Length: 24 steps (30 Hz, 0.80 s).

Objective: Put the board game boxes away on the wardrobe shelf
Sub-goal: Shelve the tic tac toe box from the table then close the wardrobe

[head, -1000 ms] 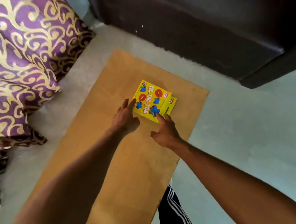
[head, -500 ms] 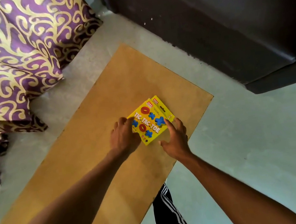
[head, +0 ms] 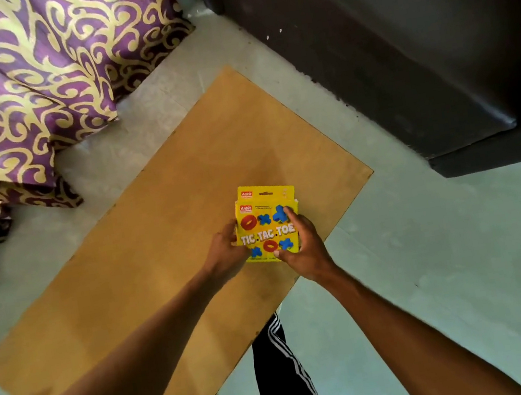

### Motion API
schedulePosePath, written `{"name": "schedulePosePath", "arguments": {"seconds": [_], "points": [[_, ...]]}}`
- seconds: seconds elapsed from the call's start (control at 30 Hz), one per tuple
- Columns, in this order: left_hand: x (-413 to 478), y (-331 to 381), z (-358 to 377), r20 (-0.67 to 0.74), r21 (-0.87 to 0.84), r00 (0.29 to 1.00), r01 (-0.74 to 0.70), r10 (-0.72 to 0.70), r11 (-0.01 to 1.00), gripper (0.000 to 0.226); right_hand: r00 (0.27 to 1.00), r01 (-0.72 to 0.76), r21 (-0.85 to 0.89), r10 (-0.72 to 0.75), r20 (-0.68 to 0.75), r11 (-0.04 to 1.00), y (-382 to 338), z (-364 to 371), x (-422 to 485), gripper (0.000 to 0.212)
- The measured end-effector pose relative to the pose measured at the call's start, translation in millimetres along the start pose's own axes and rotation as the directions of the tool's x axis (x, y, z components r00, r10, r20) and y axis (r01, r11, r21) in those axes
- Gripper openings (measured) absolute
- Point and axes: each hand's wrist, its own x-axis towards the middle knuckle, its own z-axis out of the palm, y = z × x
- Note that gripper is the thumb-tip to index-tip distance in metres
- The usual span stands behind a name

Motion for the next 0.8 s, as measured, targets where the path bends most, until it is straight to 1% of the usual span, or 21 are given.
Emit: {"name": "schedulePosePath", "arguments": {"seconds": [0.13, 0.2, 0.27, 0.4, 0.47, 0.6, 0.63, 0.8], "points": [[-71, -28, -10, -0.059, -0.202, 0.998, 0.015, -0.027, 0.979, 0.069, 0.992, 0.089, -0.047, -0.084, 0.095, 0.995, -33, -3, -43, 0.092], [-101, -38, -17, -0.099, -0.285, 0.994, 0.009, -0.038, 0.958, 0.071, 0.985, 0.119, -0.061, -0.110, 0.130, 0.991, -50, 1, -65, 0.091], [-145, -48, -30, -0.150, -0.333, 0.988, -0.027, -0.025, 0.943, 0.071, 0.972, 0.176, -0.096, -0.158, 0.176, 0.980, -75, 12, -95, 0.091], [-219, -85, -58, -0.280, -0.386, 0.960, -0.096, -0.018, 0.917, 0.074, 0.937, 0.299, -0.163, -0.256, 0.237, 0.940, -111, 46, -153, 0.089], [-253, -107, -68, -0.334, -0.379, 0.942, -0.143, 0.009, 0.914, 0.075, 0.918, 0.347, -0.191, -0.292, 0.267, 0.918, -122, 65, -178, 0.088], [-336, -179, -91, -0.496, -0.359, 0.867, -0.250, 0.043, 0.899, 0.078, 0.850, 0.480, -0.230, -0.384, 0.361, 0.846, -142, 127, -250, 0.086], [-352, -196, -95, -0.522, -0.354, 0.852, -0.264, 0.045, 0.897, 0.079, 0.838, 0.500, -0.232, -0.399, 0.372, 0.835, -144, 141, -266, 0.085], [-446, -301, -117, -0.647, -0.341, 0.762, -0.319, 0.025, 0.884, 0.074, 0.736, 0.627, -0.235, -0.466, 0.492, 0.743, -145, 230, -355, 0.085]]}}
